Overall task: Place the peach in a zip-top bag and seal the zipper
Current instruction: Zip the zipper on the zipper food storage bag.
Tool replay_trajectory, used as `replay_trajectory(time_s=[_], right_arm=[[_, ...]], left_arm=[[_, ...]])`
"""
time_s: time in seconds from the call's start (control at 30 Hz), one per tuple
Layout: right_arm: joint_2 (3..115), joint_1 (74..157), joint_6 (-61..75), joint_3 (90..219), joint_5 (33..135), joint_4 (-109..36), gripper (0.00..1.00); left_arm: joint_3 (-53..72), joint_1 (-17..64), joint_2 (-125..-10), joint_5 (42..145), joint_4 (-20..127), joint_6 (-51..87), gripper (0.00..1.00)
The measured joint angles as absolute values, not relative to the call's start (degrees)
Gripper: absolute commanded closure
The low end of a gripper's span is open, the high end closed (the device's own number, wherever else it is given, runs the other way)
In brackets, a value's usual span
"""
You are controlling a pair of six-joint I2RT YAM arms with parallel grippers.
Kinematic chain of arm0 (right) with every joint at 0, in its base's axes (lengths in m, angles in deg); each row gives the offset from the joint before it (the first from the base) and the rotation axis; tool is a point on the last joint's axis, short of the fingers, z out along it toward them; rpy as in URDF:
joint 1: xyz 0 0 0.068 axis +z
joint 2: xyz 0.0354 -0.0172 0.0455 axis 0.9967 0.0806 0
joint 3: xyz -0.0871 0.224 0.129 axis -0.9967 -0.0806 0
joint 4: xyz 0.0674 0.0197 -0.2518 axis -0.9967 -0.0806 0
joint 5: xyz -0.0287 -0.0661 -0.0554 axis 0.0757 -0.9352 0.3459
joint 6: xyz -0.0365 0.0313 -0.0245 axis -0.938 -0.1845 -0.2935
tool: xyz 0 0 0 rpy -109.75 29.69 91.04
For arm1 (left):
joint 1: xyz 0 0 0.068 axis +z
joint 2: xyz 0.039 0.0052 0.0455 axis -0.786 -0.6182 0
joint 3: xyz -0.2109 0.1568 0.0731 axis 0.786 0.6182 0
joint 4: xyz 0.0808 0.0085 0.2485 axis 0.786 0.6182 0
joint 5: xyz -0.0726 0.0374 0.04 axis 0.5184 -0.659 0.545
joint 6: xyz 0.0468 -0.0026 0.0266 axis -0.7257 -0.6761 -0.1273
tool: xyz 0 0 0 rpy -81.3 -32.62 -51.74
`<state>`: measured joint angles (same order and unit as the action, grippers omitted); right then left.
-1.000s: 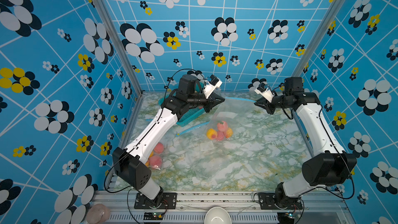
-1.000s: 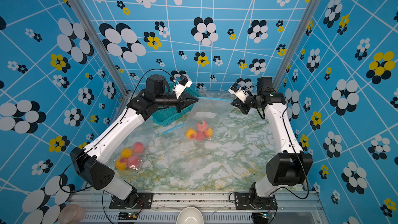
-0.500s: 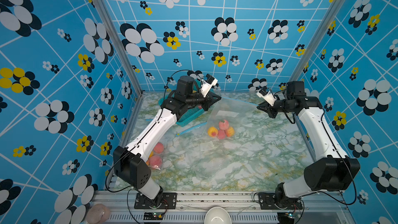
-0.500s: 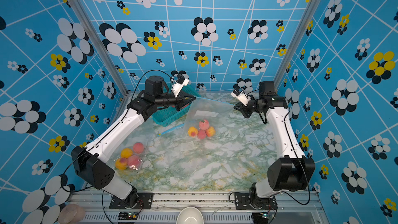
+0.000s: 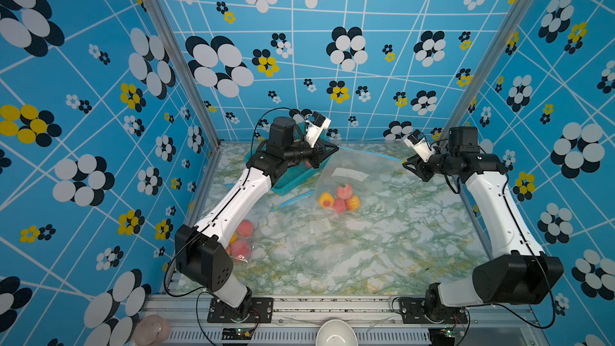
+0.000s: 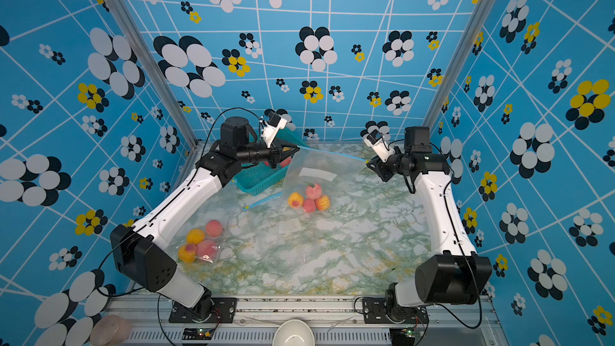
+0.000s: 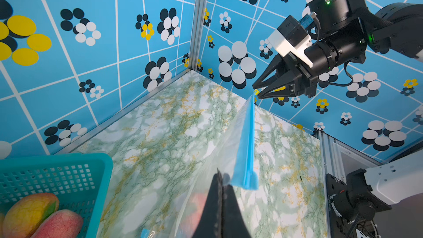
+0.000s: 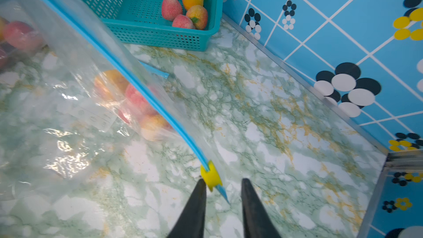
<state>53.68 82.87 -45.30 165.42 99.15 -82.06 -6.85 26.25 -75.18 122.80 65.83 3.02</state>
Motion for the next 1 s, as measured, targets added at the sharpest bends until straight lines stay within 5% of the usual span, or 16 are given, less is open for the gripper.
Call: replay_trajectory(time_s=[0.1,0.27,0.6,1.0], right_arm=[[51.45,82.65,-32.01,164.61,99.06,-75.35,0.48],[44.02,83.16,-2.15,158.25,100.90,-61.29,0.51],[37.66,98.83,46.15,141.64,92.79,-41.67,0.44],[33.74,104.55,72.42,133.57,80.22,-38.26,0.40]], left_arm=[[-6.85,24.13,-75.23,122.19,64.93,3.05,1.00],[-6.85,21.22,-76.06,121.71,63.42,3.51,1.00],[-6.85,19.72,-77.20,120.18,62.64,3.86,1.00],[-7.27,18.49,-77.20,118.43,62.83,3.42,1.00]])
